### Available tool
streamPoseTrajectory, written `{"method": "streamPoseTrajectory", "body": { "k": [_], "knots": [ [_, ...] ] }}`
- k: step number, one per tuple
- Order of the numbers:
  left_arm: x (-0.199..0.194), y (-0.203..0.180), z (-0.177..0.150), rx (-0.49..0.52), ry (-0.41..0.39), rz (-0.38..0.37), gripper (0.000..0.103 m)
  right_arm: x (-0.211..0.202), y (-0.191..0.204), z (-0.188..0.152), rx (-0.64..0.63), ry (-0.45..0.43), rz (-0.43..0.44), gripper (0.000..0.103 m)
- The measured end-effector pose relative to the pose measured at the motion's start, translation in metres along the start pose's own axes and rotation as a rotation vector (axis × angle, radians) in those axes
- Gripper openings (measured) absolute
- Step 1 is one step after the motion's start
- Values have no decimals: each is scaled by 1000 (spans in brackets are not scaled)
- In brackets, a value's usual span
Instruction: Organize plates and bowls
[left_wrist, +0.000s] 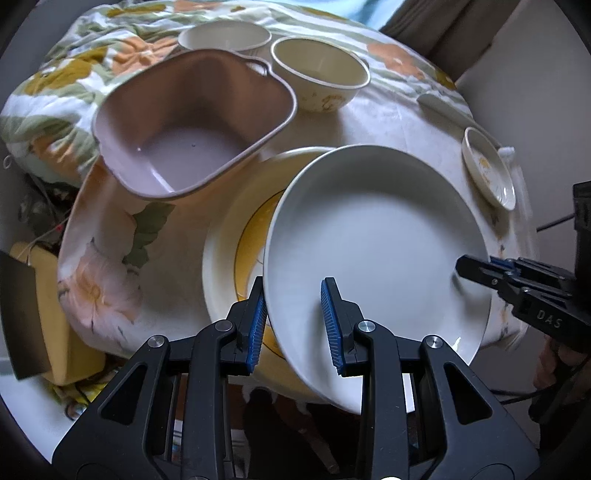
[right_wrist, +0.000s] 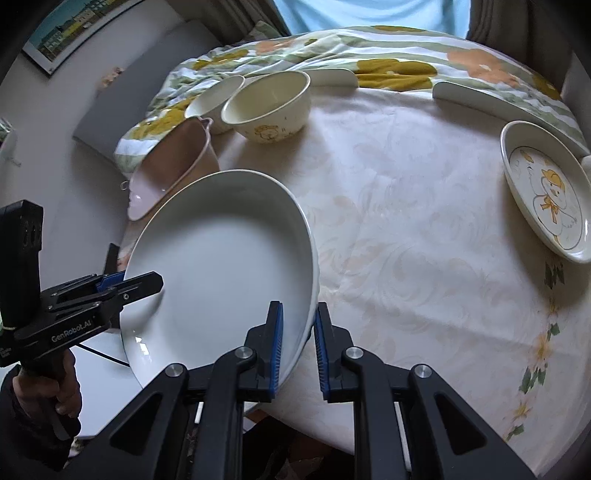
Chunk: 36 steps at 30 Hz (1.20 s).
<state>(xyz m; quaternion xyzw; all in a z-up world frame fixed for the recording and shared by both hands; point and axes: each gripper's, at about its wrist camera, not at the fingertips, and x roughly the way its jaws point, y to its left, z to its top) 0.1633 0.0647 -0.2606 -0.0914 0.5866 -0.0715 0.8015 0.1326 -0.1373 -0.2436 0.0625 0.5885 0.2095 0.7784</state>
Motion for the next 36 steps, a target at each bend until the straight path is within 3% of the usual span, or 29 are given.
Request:
{"method": "streamPoseTrajectory", "body": {
  "k": [13,27,36],
  "knots": [
    [33,6,4,105,38,24,26,11,17,-1,37,-27,-119,15],
    [34,-26,-2,352,-54,243,26,19,28,-8,14,-39,-213,15],
    [32,-27,-6,404,-79,312,26,26,41,-8,-49,-56,-301,15]
  ]
}}
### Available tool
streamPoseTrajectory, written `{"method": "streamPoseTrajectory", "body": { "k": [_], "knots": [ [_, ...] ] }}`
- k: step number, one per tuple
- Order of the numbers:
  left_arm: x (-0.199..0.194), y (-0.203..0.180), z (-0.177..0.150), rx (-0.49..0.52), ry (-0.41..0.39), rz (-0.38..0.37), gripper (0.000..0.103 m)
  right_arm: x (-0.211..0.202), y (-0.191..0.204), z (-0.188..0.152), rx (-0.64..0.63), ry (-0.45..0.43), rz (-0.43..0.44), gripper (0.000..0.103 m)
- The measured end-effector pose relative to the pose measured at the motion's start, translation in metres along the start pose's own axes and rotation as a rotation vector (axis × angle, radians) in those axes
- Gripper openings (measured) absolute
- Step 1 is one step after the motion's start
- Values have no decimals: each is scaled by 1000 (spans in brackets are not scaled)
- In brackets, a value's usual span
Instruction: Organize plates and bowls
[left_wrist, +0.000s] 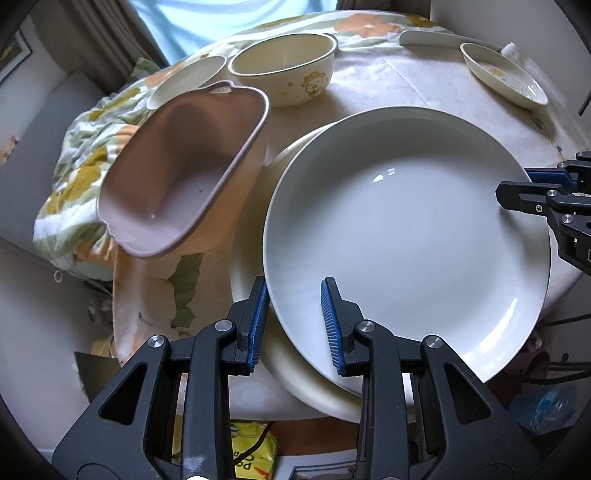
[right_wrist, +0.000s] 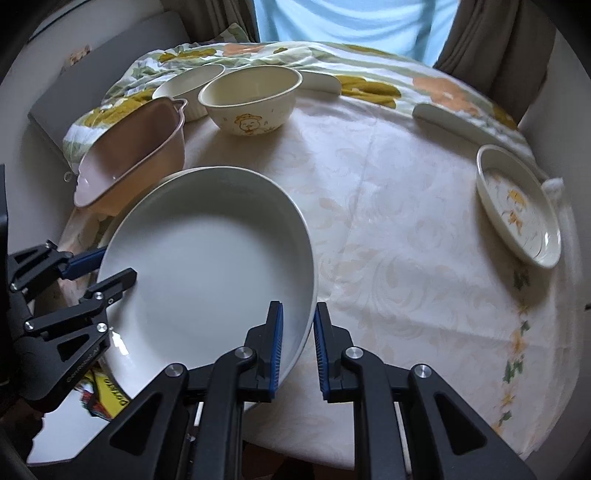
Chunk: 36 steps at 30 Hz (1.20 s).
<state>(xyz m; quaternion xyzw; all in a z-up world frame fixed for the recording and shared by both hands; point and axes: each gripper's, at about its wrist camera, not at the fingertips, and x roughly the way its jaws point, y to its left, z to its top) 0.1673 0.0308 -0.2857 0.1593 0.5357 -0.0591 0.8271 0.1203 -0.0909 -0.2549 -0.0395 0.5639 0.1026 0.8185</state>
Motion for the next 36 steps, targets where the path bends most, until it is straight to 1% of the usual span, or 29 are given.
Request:
{"method": "streamPoseTrajectory", "body": {
  "k": [5,11,17,21,23,29,32,35,36],
  "knots": [
    [-2,-4,-1,14,-2,24,26,-1,0,-1,13,-4,-5,15],
    [-7,-10,-4,39,-14,74,26,-4,1,-1,10,-8,-2,15],
    [-9,-9,-5,33,-15,78,26,-4,2,-1,6,-8,3,15],
    [-9,-7,-5,26,-15,95,26,-5,2,-1,5,-10,13,15],
    [-10,-5,-4,21,-16,85,26,-5,4,-1,7,-12,15,15],
    [-8,-7,-5,14,-12,93,26,-5,2,-1,22,-20,26,15],
    [-7,-9,-3,1,-3,113,27,-5,0,-1,20,-23,39,15],
    [-4,-17,0,12,15,159,30,-6,-4,-3,17,-28,65,15],
    [-3,-18,0,14,19,162,35,-6,-6,-4,17,-29,74,15]
  ]
}}
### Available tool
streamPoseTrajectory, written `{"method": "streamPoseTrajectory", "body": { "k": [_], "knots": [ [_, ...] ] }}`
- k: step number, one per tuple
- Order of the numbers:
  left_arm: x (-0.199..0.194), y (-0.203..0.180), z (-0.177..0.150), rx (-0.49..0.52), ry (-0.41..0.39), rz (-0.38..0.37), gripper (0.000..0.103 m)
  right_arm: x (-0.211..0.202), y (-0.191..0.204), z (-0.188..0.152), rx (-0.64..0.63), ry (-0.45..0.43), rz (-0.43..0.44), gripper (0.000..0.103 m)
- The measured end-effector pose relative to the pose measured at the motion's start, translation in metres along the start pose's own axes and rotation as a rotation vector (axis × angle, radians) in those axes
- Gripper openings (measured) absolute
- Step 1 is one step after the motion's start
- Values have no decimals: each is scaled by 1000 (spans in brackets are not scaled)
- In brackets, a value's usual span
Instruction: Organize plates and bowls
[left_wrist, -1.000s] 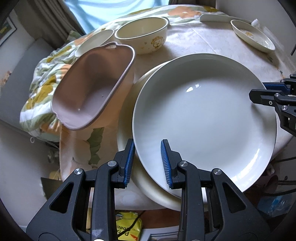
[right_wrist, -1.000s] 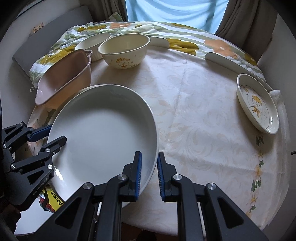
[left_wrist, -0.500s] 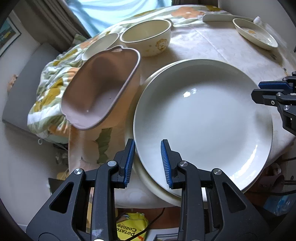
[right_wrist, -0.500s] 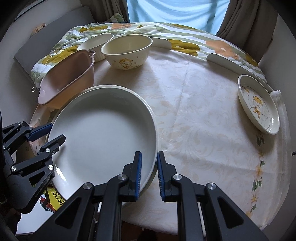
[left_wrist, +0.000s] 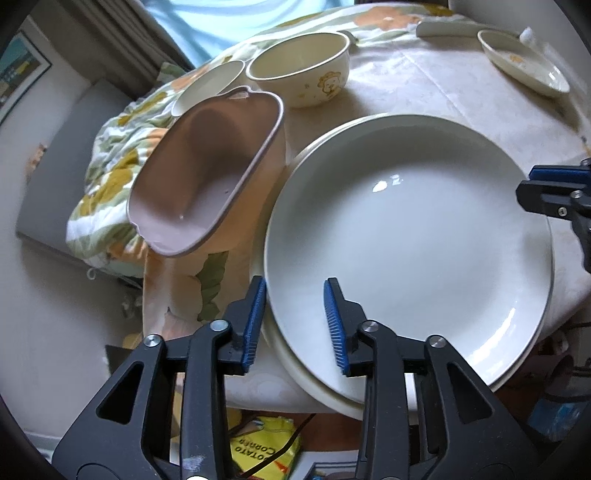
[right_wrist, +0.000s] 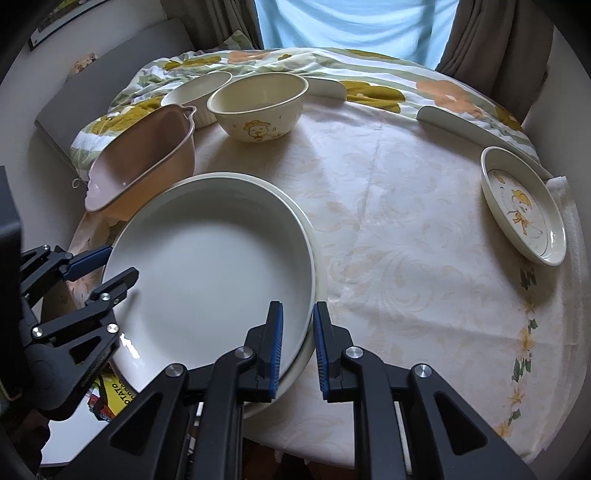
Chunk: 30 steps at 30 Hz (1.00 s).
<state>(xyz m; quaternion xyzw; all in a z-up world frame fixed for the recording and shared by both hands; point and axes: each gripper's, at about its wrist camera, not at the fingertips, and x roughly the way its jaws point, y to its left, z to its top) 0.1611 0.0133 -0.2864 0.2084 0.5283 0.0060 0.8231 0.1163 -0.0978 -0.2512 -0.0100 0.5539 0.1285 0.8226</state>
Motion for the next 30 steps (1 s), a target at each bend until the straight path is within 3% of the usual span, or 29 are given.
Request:
{"method": "streamPoseTrajectory", "body": {
  "k": [2,4,8,11,14,15,16,17,18,19,20,23,27,30],
  "knots": [
    [1,-4,0,-6,4,-6,51,-1,-6,-1,12,-1,18,15],
    [-2,-8,2,-10,-8,17,76,-3,-14,-5,34,-2,38,15],
    [-19,-11,6,-34,-5,42,76,-25,-40,-16,88,-40,70,15],
    [-55,-15,16,-58,-42,31,76,-52,-68,-23,130,-79,65,15],
    [-91,-24,36,-78,-90,-53,76,-85,-101,-31,189,-133,54,15],
    [-104,-29,48,-85,-110,-112,79,-96,-114,-33,212,-152,51,15],
    [-114,-35,60,-90,-128,-172,89,-107,-127,-35,236,-173,45,17],
    [-124,-41,74,-97,-153,-235,96,-115,-136,-37,254,-193,38,34],
    [-130,-47,86,-102,-176,-280,102,-124,-148,-38,274,-222,29,69],
    [-135,-53,100,-104,-197,-328,102,-133,-157,-39,290,-254,17,89],
    [-138,-62,115,-93,-203,-372,102,-142,-168,-41,306,-294,-8,103],
    [-136,-92,159,-37,-208,-451,102,-155,-194,-42,345,-304,-67,103],
    [-117,-126,215,45,-219,-552,102,-156,-228,-40,443,-281,-76,103],
    [-88,-147,255,100,-176,-594,102,-152,-247,-37,509,-282,-132,103]
  ]
}}
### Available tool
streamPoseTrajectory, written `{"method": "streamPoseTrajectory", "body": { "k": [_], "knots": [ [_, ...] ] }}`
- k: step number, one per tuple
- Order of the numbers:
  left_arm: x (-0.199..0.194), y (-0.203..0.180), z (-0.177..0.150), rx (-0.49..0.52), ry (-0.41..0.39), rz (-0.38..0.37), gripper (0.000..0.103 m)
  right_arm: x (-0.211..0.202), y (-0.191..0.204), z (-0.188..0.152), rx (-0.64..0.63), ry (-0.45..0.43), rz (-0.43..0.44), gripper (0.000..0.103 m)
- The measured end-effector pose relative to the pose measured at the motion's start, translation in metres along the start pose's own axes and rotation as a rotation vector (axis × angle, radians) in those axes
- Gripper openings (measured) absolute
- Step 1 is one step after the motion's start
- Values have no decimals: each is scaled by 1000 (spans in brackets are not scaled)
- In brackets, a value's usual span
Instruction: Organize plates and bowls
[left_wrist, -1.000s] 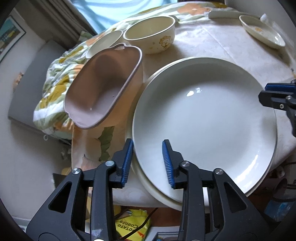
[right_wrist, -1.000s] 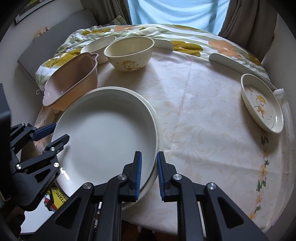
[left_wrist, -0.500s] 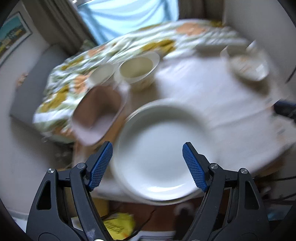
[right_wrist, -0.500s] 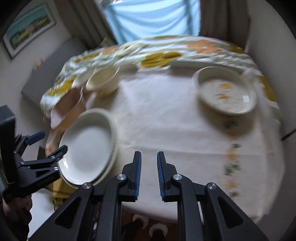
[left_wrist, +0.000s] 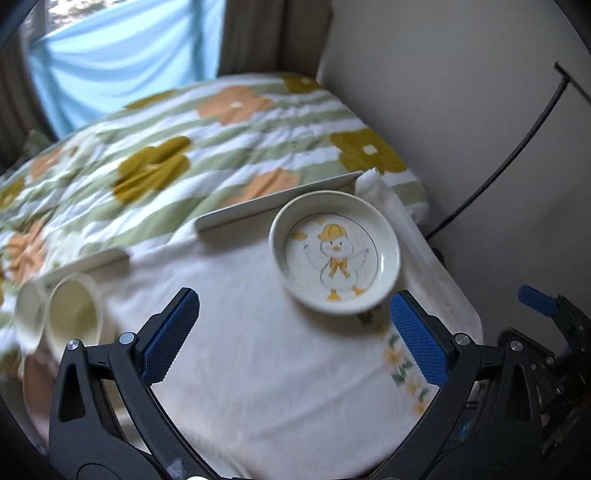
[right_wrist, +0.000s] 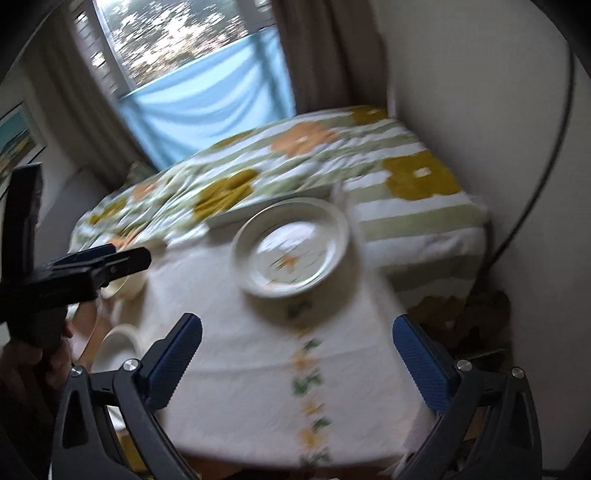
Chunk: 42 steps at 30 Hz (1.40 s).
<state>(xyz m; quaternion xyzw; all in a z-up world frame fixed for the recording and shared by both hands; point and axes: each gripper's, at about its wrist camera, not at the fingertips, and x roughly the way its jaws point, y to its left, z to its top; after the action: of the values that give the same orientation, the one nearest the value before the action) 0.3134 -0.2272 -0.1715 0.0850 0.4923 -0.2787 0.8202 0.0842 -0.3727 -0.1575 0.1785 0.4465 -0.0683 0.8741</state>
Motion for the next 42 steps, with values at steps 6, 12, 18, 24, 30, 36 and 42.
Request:
{"method": "streamPoseTrajectory", "body": {
  "k": [6,12,18,24,30,36,42],
  "knots": [
    [85,11,35,63,140,-82,78,39,-27,8,144,88,-5,103],
    [153,25,46,102,243,-122,50,96,-33,14,230,133,7,80],
    [183,27,53,156,268,-152,42,134,-37,16,302,140,12,68],
    [191,28,56,193,258,-165,22,154,-35,21,320,126,-10,47],
    [192,23,55,219,242,-163,19,167,-35,20,326,139,-13,16],
    [182,19,52,250,233,-152,19,164,-35,19,334,137,-18,16],
    [151,12,50,228,203,-132,19,140,-35,27,305,114,-1,16]
  ]
}}
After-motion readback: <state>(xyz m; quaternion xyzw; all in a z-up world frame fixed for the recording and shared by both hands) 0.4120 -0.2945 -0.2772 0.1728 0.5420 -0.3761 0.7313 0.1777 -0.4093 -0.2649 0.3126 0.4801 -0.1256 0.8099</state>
